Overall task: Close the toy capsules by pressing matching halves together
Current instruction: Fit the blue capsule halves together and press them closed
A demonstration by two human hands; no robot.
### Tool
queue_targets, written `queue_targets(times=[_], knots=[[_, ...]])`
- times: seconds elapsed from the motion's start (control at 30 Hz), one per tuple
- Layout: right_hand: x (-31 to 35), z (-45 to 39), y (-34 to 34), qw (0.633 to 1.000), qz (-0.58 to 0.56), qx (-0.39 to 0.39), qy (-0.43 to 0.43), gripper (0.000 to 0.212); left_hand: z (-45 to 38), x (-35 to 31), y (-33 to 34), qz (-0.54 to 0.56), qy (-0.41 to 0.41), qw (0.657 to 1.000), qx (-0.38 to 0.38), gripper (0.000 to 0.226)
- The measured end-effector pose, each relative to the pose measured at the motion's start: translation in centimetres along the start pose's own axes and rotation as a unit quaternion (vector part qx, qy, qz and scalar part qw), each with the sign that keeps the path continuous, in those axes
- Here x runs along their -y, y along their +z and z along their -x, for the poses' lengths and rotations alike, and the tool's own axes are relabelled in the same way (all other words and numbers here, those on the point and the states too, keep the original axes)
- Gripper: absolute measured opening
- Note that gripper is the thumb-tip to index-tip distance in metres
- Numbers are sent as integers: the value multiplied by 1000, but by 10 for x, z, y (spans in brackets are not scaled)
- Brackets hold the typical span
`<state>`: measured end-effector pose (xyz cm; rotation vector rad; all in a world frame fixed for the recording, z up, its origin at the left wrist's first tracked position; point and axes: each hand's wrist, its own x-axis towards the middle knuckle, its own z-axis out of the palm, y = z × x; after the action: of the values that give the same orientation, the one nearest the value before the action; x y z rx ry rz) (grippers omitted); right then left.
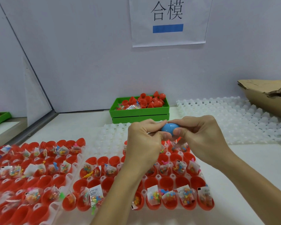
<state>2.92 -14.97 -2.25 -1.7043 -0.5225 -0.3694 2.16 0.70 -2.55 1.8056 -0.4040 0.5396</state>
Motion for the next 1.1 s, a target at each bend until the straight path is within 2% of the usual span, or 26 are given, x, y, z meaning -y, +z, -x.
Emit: queue_targets(times=[0.3, 0.5, 0.77, 0.87, 0.97, 1.1], knots=[[-2, 1, 4, 1000, -13, 0, 8, 43, 2, 2, 3, -121, 72, 990, 6, 32], [-2, 1, 0, 999, 30, 13, 24, 44, 3, 1, 5, -166, 101, 980, 39, 31], [0, -1, -3, 998, 54, 13, 24, 44, 2, -1, 4, -146, 77, 985, 51, 29], [0, -1, -1, 998, 35, 13, 47, 34, 2, -2, 5, -137, 70, 987, 40, 27], [0, 0, 0, 996, -14, 18, 89, 35, 1, 0, 5, -127, 61, 990, 21, 31], [2, 1, -2, 989, -33, 63, 126, 27, 0, 5, 2, -145, 48, 987, 43, 36]])
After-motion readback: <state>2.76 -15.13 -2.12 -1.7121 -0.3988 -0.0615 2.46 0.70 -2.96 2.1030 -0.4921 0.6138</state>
